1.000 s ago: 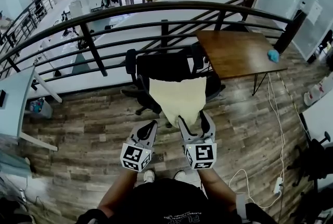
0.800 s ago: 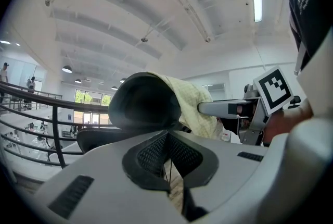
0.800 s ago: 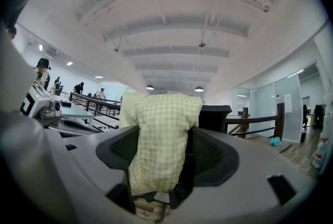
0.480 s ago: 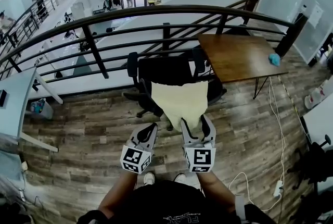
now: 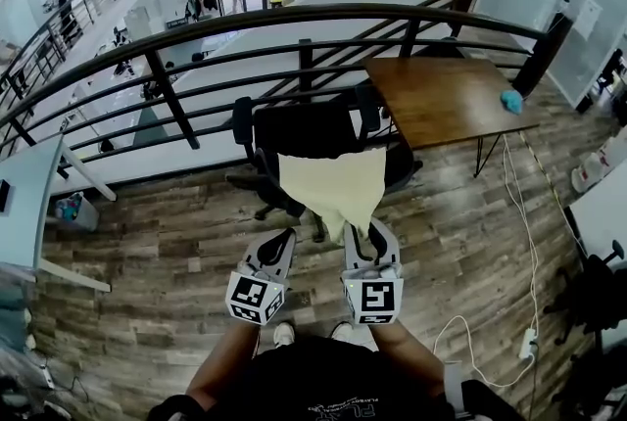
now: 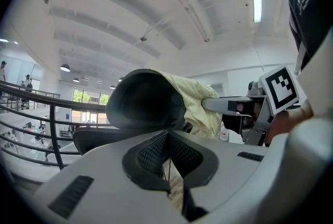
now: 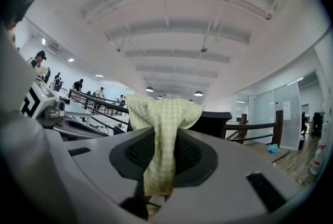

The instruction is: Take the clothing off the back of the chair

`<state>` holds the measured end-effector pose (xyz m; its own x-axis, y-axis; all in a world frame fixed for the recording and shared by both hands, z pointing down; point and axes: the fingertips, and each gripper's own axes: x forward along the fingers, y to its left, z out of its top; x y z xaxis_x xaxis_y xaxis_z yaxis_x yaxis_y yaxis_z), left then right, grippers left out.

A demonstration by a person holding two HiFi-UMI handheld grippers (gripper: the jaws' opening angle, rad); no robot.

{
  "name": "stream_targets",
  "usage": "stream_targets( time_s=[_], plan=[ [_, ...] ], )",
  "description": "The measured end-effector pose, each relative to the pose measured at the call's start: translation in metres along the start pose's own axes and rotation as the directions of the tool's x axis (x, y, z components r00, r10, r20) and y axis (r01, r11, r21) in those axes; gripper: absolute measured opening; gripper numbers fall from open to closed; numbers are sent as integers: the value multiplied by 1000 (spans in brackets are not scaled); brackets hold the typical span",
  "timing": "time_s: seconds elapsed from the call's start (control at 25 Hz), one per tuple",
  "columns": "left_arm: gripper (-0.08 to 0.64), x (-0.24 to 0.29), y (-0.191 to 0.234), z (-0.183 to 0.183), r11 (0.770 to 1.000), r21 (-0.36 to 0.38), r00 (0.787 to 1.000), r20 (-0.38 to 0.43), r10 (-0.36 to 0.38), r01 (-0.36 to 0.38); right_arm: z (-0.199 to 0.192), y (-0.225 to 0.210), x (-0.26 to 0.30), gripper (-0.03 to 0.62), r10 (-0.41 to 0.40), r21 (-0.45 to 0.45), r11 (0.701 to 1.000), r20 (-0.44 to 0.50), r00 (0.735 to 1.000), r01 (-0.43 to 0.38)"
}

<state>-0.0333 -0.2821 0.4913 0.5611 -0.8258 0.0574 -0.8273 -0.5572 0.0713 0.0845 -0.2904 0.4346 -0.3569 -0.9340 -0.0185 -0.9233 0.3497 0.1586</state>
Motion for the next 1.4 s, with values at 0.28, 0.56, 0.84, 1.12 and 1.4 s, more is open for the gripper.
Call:
stream_targets(
  time_s=[0.28,0.56,0.84,1.12,1.4],
  plan=[
    [9,0,1,-2,1000,-3,1000,-2,-9,9,-4,-2,-3,58,-5,-3,1000,6,1000,5],
    [9,-5,2,2,1000,-10,1000,8,-26,26,3,1,-6,58,-20,14,1000,8,1000,20],
    [9,-8,4,2,999,-9,999,7,-37,37,1,1,-11,55,-31,7,1000,1,1000,31],
    [9,-13,5,0,999,-9,999,-4,-53,53,0,1,-21,54,-54,5,999,-5,999,54],
    [11,-25,9,-6,996,0,996,-10,-94,94,-1,8,-31,52,-100,9,995,-17,995,100]
  ],
)
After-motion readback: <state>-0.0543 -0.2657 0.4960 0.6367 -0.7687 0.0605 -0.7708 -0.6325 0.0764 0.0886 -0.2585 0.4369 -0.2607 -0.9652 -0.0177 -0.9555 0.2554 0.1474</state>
